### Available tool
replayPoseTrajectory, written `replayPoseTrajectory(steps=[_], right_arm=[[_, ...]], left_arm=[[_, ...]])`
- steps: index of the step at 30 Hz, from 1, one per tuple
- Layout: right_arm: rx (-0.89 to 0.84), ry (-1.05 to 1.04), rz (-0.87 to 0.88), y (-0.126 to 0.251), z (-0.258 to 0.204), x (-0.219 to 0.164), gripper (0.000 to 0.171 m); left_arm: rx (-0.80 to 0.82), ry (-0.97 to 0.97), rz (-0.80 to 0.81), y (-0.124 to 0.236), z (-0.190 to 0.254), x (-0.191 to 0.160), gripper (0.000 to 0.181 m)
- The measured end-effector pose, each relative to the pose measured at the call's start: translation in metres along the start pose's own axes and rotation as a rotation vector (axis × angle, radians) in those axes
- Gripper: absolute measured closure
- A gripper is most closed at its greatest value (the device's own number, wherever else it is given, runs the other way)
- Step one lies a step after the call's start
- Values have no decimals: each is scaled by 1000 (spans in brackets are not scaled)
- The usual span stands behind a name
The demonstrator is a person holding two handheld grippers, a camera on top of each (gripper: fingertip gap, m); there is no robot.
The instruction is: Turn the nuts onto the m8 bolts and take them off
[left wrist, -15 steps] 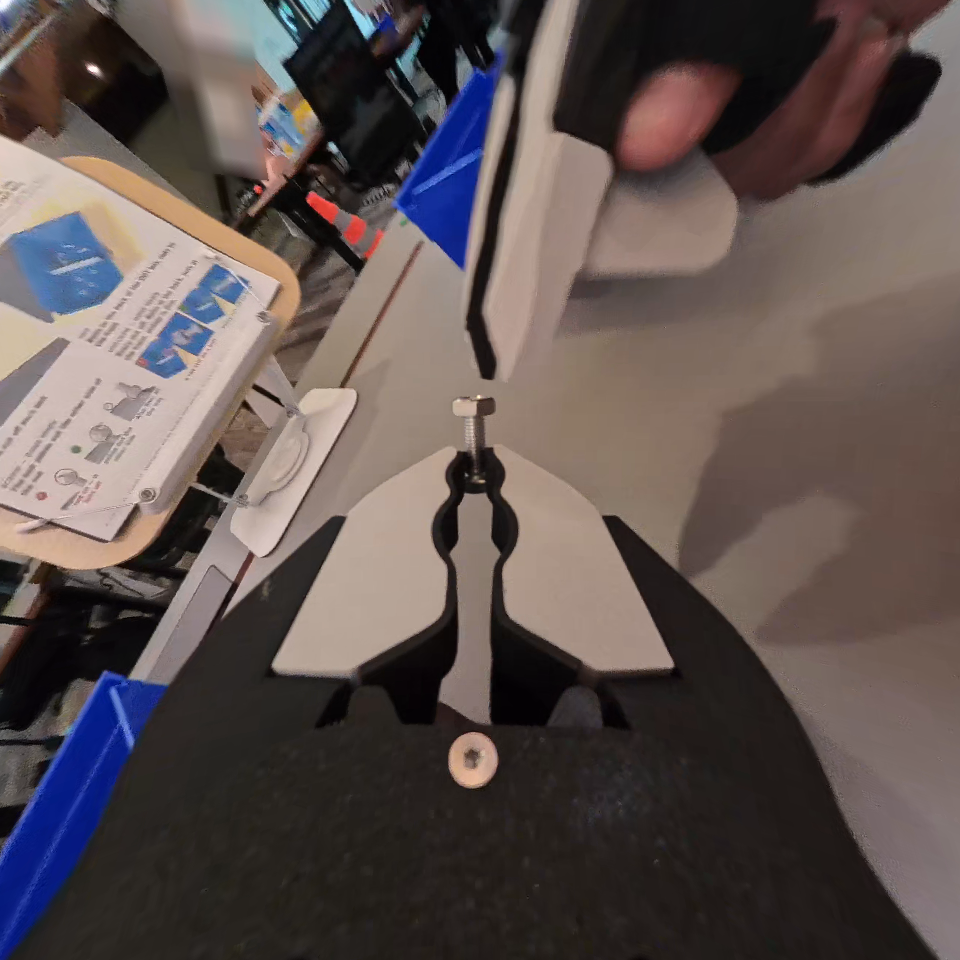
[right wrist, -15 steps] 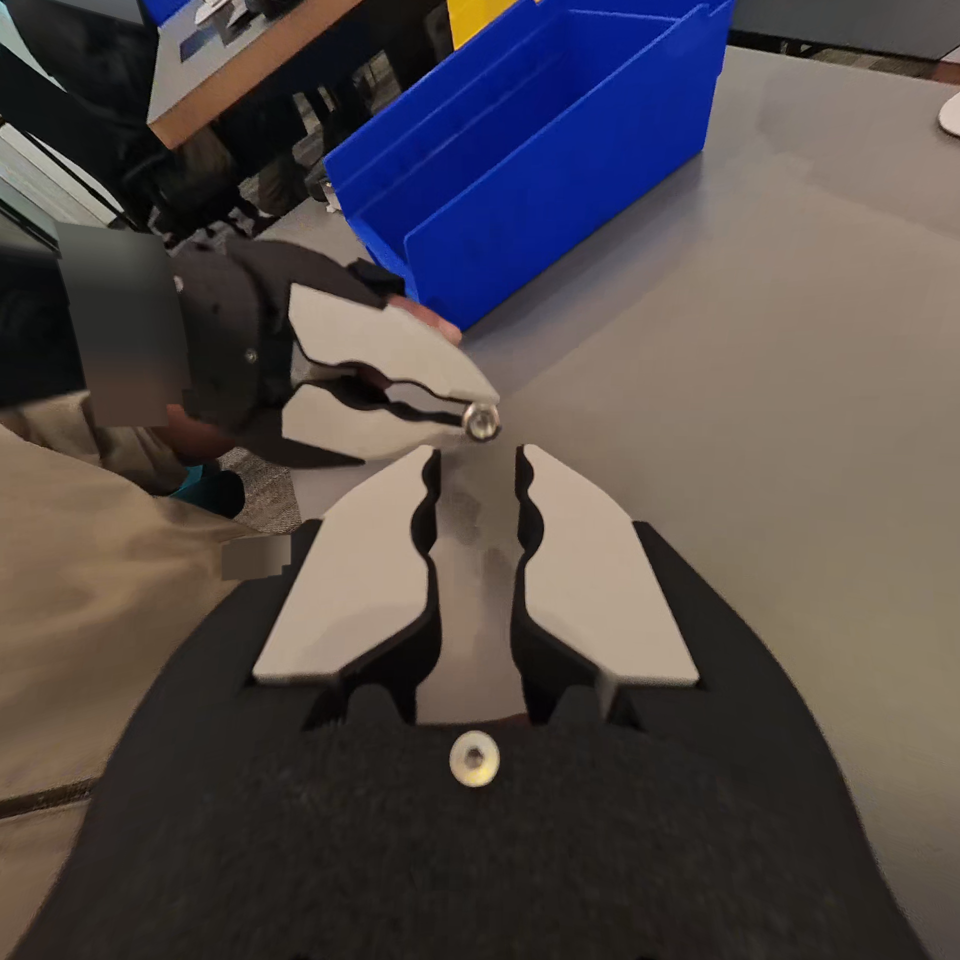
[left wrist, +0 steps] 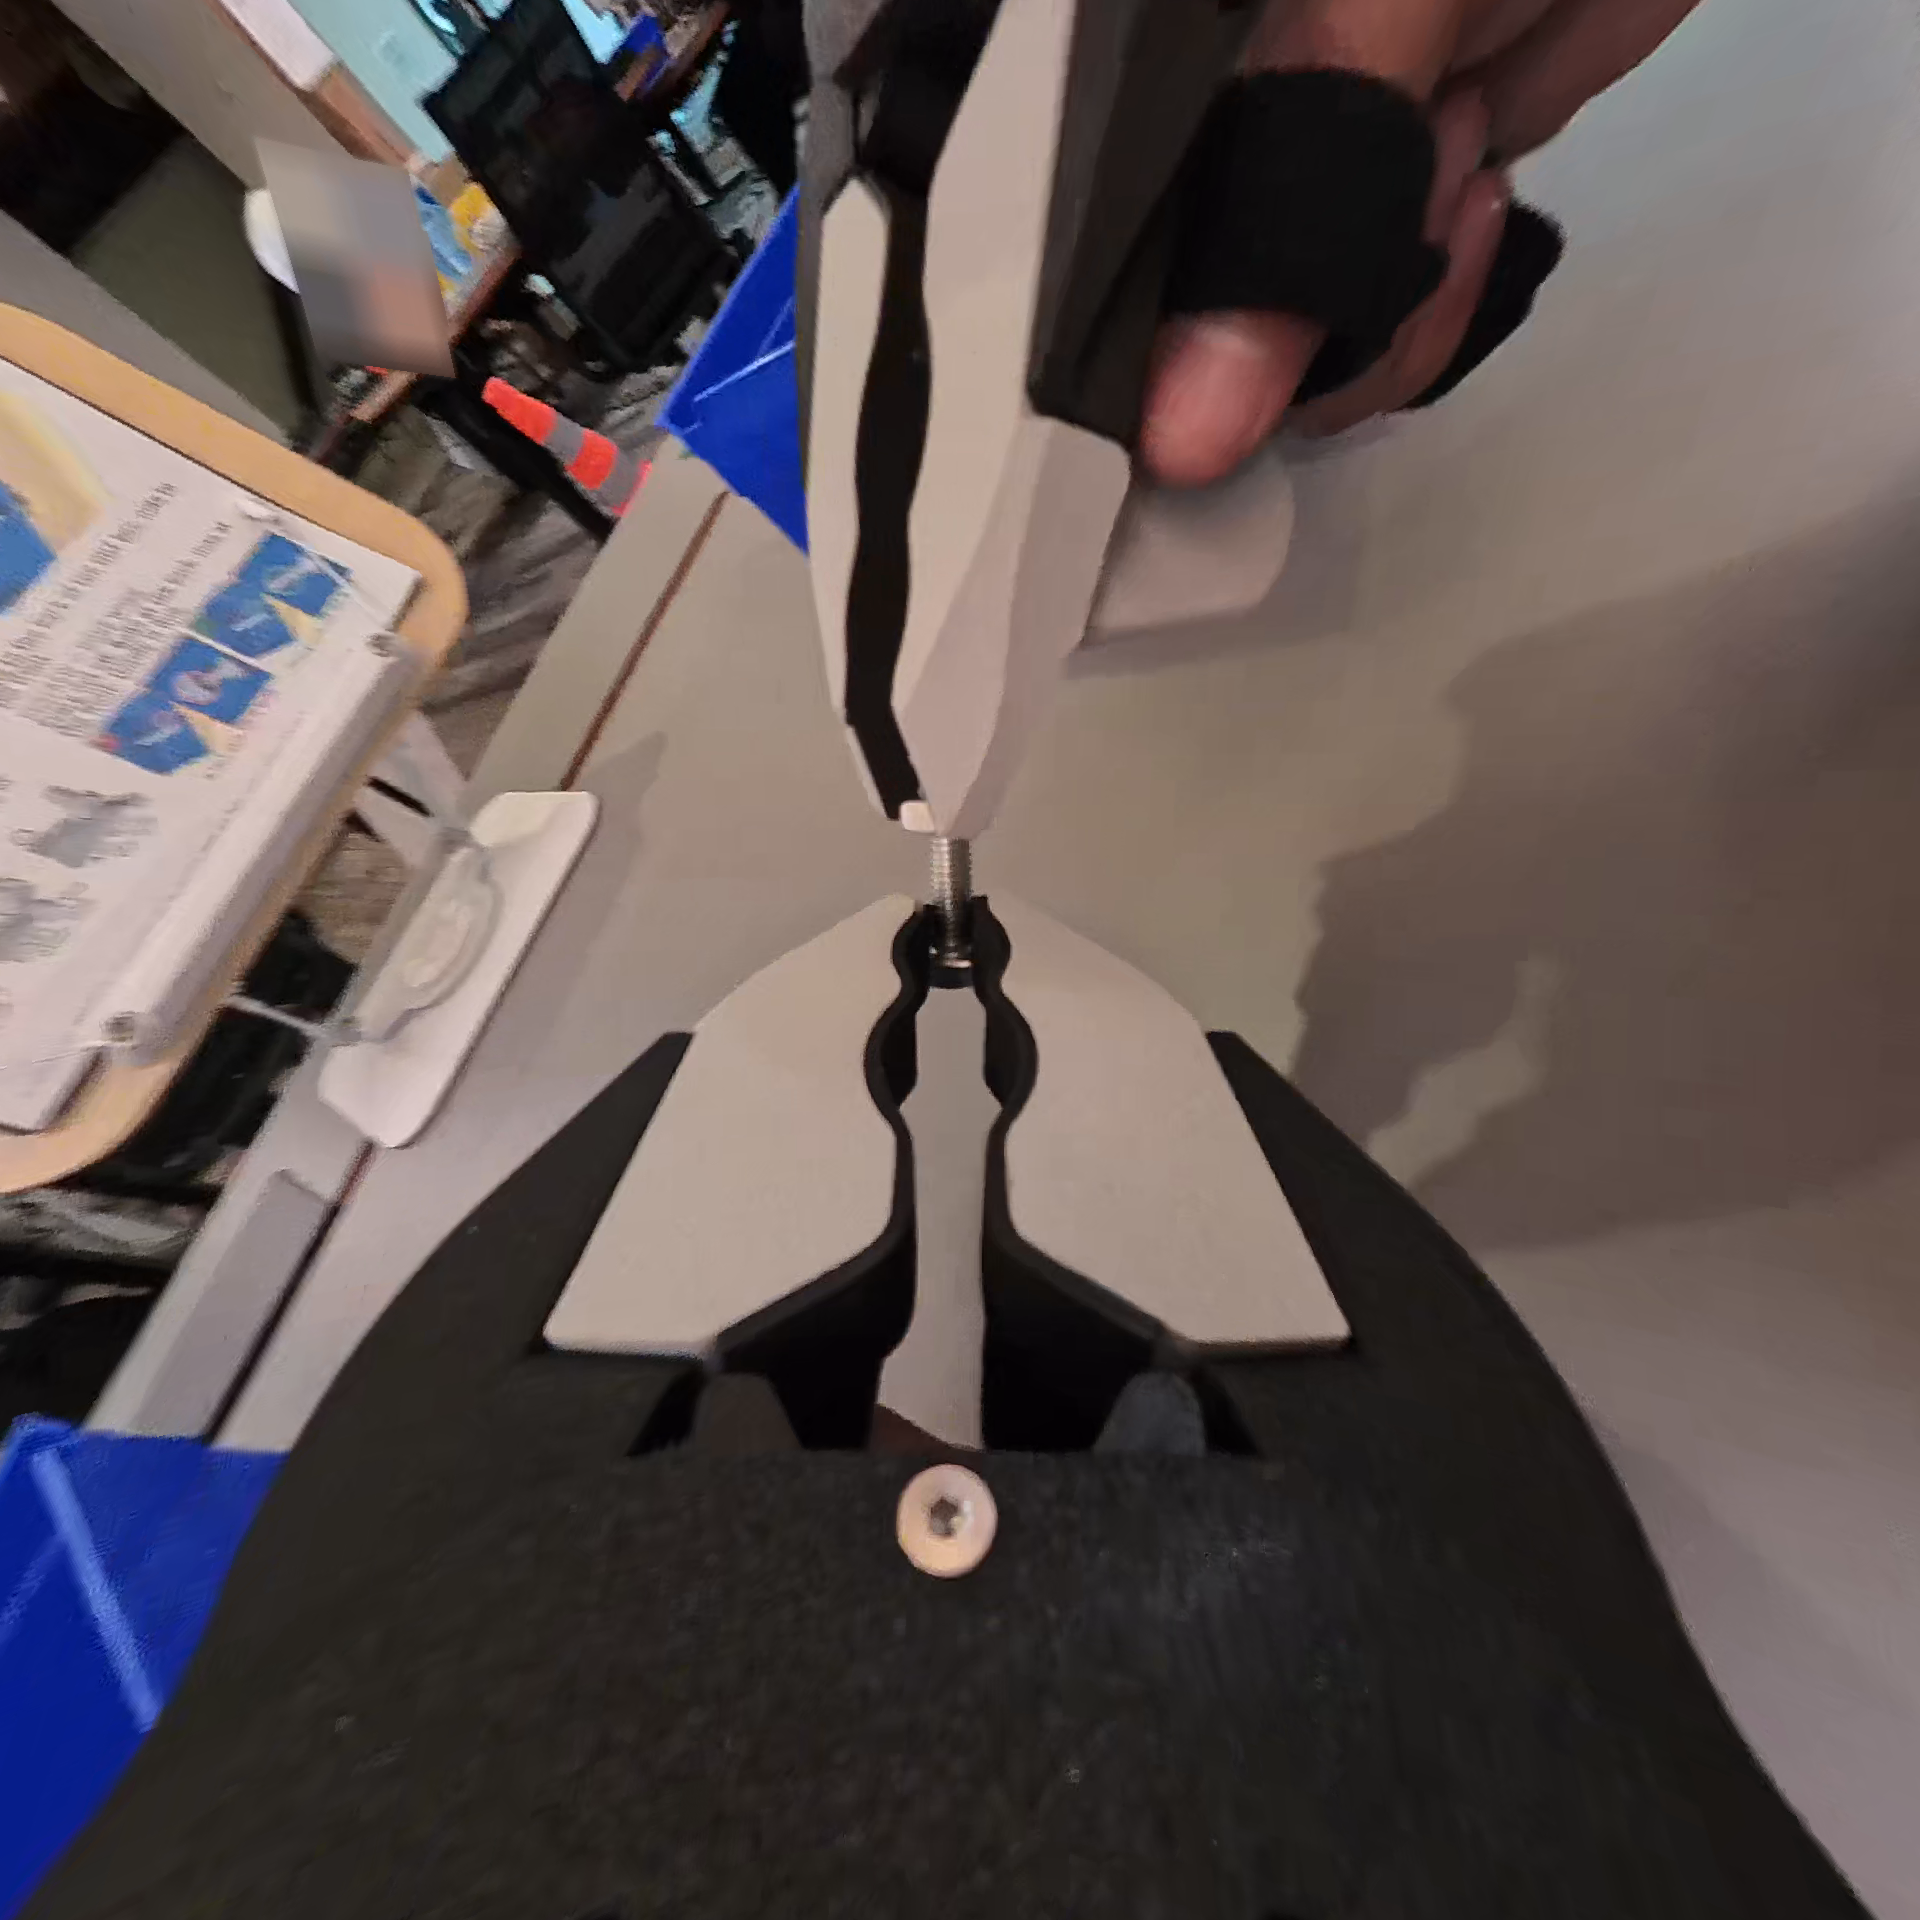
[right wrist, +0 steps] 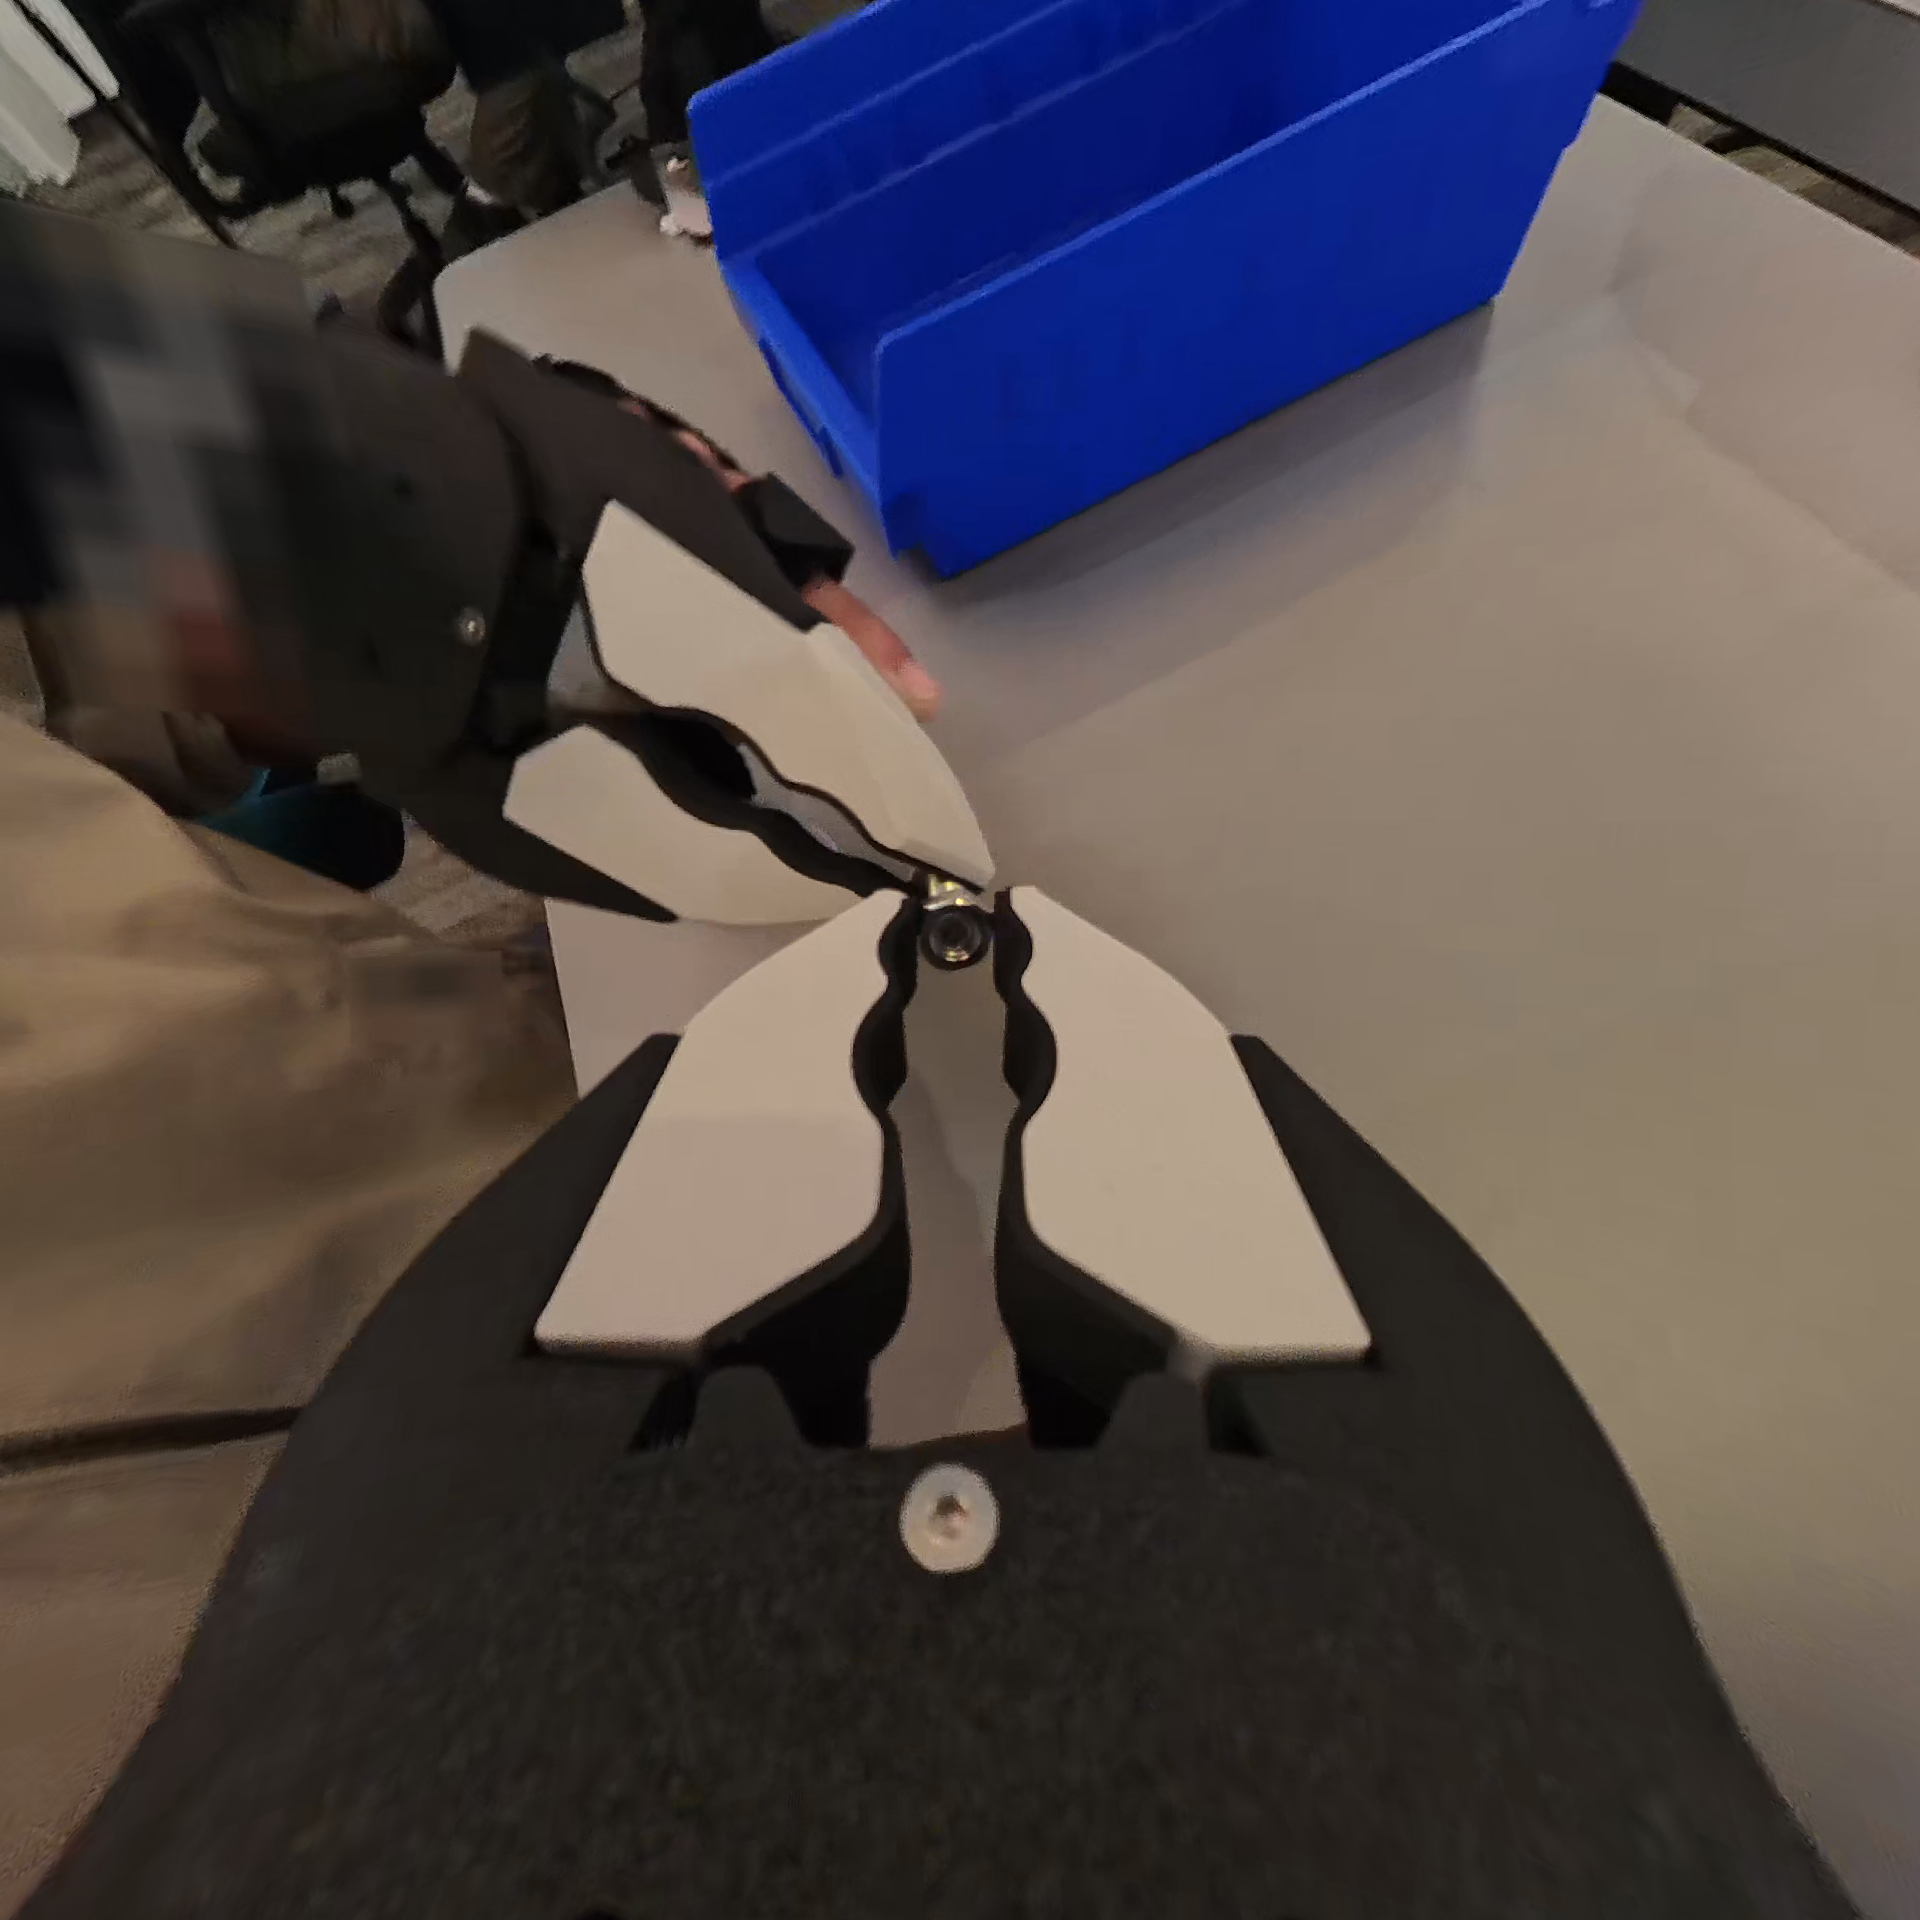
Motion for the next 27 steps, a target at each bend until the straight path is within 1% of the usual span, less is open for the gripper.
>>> replayPoseTrajectory(steps=[3, 7, 14, 18, 24, 27], right_arm=[[40, 100, -12, 3, -4, 2, 158], [86, 295, -62, 9, -10, 7, 158], [270, 560, -121, 26, -21, 24, 158], [363, 685, -126, 33, -23, 36, 158], [519, 867, -107, 36, -27, 43, 158], [607, 950, -94, 36, -28, 49, 161]], left_arm=[[-82, 128, 57, 3, -1, 3, 174], [-208, 283, 116, 3, -2, 5, 174], [-506, 566, 272, 4, -7, 18, 174], [-636, 676, 357, 4, -12, 23, 174], [-848, 799, 431, 4, -15, 24, 174], [-970, 880, 468, 1, -16, 22, 174]])
Point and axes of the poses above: each gripper's, where its closed fingertips meet, y back along the fingers, x out of its top, z = x × y across the jaws, the point moved 6 cm from there along y, back along the fingers, and after that the axes turned 9 degrees about z, right-handed, at the moved point
